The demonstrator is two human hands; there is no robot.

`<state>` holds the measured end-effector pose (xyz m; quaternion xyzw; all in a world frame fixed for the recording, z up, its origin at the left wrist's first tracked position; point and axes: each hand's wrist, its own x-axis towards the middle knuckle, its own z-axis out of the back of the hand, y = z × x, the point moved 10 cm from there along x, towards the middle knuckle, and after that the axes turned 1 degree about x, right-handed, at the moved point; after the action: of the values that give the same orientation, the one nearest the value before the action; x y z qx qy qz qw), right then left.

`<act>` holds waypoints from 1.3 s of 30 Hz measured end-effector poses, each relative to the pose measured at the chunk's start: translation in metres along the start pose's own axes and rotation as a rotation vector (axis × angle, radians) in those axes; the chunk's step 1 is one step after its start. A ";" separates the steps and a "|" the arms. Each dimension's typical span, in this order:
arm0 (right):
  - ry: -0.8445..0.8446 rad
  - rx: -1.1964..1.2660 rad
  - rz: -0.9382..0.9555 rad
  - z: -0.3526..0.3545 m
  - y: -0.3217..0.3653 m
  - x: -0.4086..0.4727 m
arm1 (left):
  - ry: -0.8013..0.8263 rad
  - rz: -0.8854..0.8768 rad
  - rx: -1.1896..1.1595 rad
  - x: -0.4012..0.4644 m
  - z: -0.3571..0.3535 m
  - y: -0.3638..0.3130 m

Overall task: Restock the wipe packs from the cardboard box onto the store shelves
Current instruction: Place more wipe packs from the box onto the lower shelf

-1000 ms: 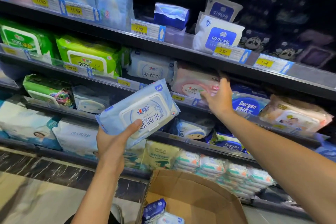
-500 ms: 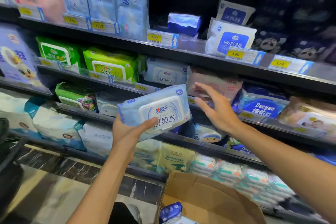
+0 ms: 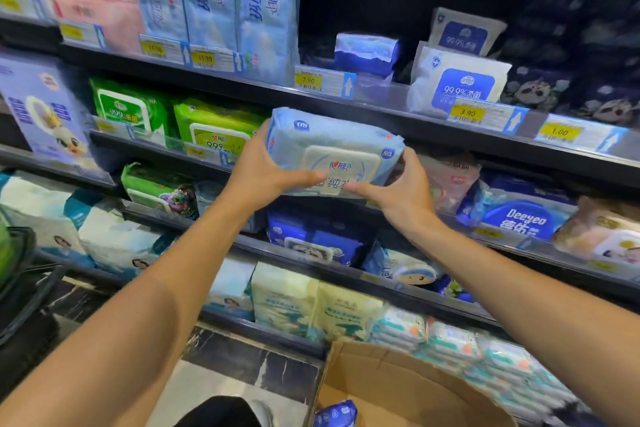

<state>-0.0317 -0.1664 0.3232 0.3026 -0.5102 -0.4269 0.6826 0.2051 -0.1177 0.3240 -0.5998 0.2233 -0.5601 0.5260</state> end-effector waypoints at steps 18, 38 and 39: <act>-0.116 -0.082 0.026 -0.017 -0.037 0.030 | -0.267 -0.065 0.098 0.024 0.000 0.039; 0.136 -0.885 0.189 0.040 -0.047 -0.015 | 0.082 -0.548 0.969 -0.028 -0.103 0.013; 0.156 -0.915 0.164 0.042 -0.055 -0.016 | 0.086 -0.532 0.995 -0.028 -0.106 0.015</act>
<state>-0.0892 -0.1764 0.2819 -0.0395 -0.2394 -0.5284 0.8136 0.1059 -0.1396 0.2789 -0.2917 -0.2053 -0.7351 0.5765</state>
